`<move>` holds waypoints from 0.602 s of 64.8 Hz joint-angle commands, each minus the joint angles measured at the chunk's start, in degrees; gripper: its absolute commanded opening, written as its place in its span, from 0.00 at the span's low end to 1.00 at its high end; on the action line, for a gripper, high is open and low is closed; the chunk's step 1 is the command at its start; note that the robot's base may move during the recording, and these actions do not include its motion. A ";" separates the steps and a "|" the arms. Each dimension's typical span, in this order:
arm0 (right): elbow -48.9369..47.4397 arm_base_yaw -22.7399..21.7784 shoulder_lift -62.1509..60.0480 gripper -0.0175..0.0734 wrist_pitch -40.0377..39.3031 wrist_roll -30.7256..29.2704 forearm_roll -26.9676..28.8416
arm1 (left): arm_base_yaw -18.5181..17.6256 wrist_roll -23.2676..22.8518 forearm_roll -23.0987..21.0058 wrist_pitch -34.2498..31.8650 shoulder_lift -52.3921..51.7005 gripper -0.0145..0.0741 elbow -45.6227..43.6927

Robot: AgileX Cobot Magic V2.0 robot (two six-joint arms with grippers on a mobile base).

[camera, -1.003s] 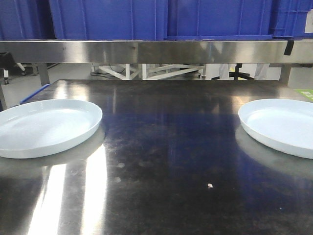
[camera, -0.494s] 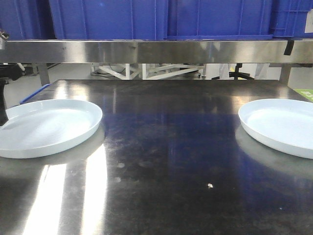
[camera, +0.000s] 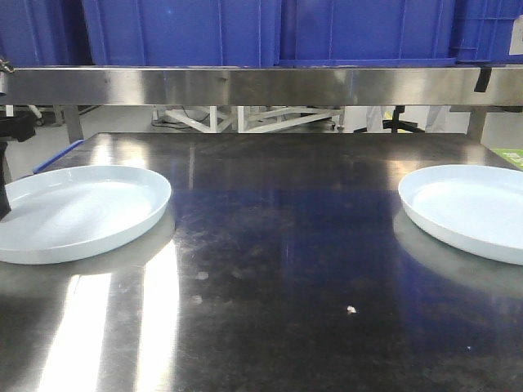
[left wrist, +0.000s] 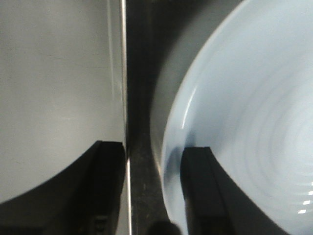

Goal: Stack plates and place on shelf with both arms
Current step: 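Grip the plate rim with the left gripper and slide it toward the center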

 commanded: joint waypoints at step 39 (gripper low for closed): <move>0.13 -0.12 -1.11 0.25 -5.09 -0.16 -0.59 | 0.11 -0.22 -8.89 9.26 -2.60 0.26 -10.90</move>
